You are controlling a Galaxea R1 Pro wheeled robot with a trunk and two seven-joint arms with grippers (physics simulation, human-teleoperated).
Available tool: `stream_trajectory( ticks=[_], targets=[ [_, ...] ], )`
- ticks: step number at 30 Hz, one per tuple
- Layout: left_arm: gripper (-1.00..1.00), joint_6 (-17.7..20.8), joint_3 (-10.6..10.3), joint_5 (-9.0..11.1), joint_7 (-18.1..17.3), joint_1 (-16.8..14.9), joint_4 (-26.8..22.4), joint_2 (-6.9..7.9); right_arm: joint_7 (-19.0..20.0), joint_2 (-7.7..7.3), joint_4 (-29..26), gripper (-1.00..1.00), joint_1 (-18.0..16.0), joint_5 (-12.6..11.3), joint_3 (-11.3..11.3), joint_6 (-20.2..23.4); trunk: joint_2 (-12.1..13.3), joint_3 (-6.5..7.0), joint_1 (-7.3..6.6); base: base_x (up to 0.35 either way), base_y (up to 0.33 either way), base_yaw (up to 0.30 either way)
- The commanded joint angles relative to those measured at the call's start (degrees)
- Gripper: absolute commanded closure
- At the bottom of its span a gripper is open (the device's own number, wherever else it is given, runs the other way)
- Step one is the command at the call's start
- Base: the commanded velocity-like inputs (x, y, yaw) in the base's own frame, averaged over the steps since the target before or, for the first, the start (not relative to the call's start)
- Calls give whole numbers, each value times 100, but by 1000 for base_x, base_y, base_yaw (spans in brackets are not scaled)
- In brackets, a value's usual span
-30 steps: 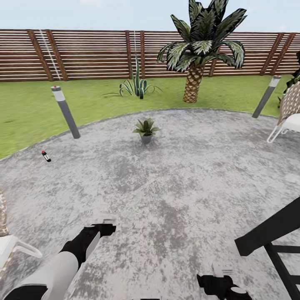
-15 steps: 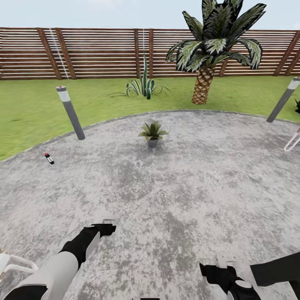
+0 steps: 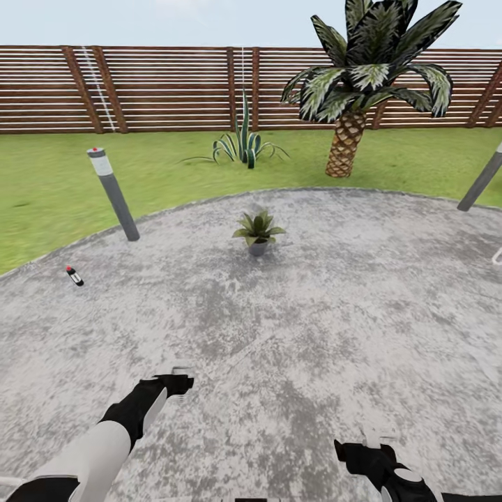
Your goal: Pick up the pesticide atomizer in the garden and spray insectifuge to fully cover both potted plants in the garden.
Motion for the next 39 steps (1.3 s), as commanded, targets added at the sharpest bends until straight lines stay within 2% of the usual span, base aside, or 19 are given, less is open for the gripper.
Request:
stream_trajectory(
  ticks=[1, 11, 20, 25, 31, 39],
  targets=[
    [-100, 34, 5, 3, 0, 0, -12, 0, -1, -1, -7, -100, -2, -2, -2, 29, -2, -5, 2, 323, 0, 0],
    [-100, 34, -22, 12, 7, 0, -12, -7, -1, 0, -3, -100, -2, -2, -417, 29, -2, -5, 2, 338, 0, 121],
    [-100, 44, -36, 12, 6, 0, -12, -9, -1, -2, -2, -100, -2, -2, -439, 29, -2, -5, 2, 346, 0, 208],
    [-100, 51, -36, 12, 5, 0, -12, -9, -1, 5, -10, -100, -2, -3, -439, 29, -2, -5, 2, 346, 0, 20],
    [-100, 52, -42, 12, 9, 0, -12, -9, -1, 14, -370, -100, -2, 5, -424, 38, -2, -5, 2, 346, 0, 1],
    [-100, 52, -45, 6, 13, 0, -12, -9, -1, 7, -455, -100, -2, 20, -423, 39, -2, -5, 2, 346, 0, 0]
  ],
)
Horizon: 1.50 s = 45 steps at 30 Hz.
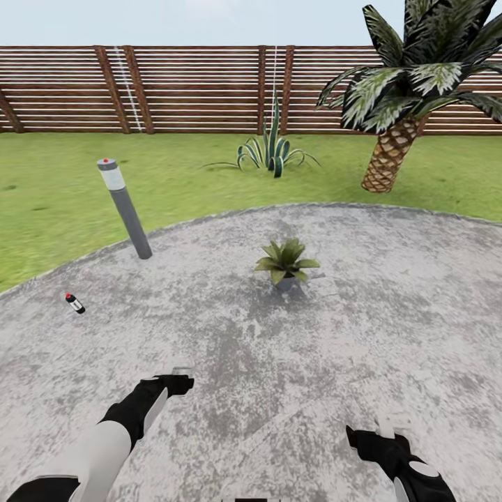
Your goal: Pick up the pesticide atomizer in the garden and spray insectifuge to fully cover both potted plants in the garden.
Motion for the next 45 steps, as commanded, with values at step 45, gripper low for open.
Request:
stream_trajectory(
  ticks=[45],
  targets=[
    [-100, 34, -1, 8, 3, 0, -11, 0, -1, -10, -5, -100, -2, 4, -8, 30, -2, -5, 3, 341, 0, 105]
  ],
)
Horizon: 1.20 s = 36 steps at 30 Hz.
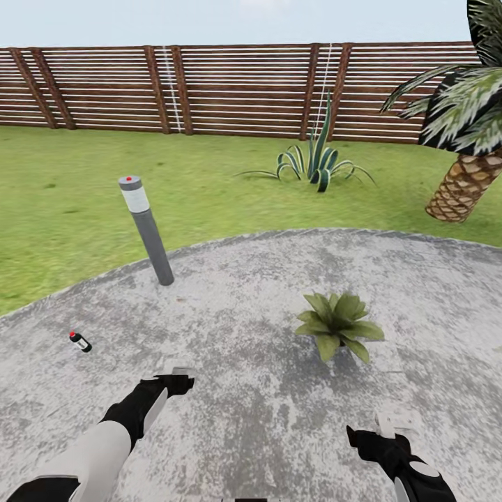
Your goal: Pick up the pesticide atomizer in the garden and spray insectifuge to fully cover both potted plants in the garden.
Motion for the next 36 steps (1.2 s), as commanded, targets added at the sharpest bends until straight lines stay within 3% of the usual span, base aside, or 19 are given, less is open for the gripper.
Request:
stream_trajectory(
  ticks=[1, 24, 36],
  targets=[
    [-100, 34, -2, 3, 3, 0, -11, 0, -1, -1, -6, -100, -2, 0, 0, 30, -2, -4, 1, 109, 0, 109],
    [-100, 34, 6, -8, 3, 0, -11, 0, -1, -1, -2, -100, -3, 0, 0, 29, -2, -4, 1, 11, 0, 250],
    [-100, 34, 16, 3, -4, 0, -11, 0, -1, -1, -10, -100, -3, 0, 0, 29, -2, -4, 1, 98, 75, 43]
  ],
)
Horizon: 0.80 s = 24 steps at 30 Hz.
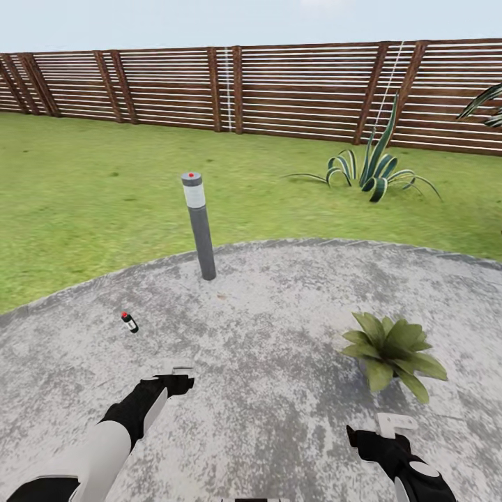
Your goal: Pick up the pesticide atomizer in the garden and spray insectifuge to fully cover both potted plants in the garden.
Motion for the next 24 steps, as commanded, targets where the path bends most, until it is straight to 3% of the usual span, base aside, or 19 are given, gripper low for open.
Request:
stream_trajectory(
  ticks=[1, 12, 24],
  targets=[
    [-100, 32, 0, 3, 1, 0, -11, -1, -1, -1, -9, -100, -2, 0, -1, 32, -2, -5, 2, 251, 203, 30],
    [-100, 32, 0, 3, 0, 0, -11, -1, -1, -1, -9, -100, -2, 0, -1, 32, -2, -5, 2, 255, 207, 209],
    [-100, 32, -9, 3, 5, 0, -11, -1, -1, -1, -9, -100, -2, 0, -1, 32, -2, -5, 2, 256, 207, 62]
  ],
)
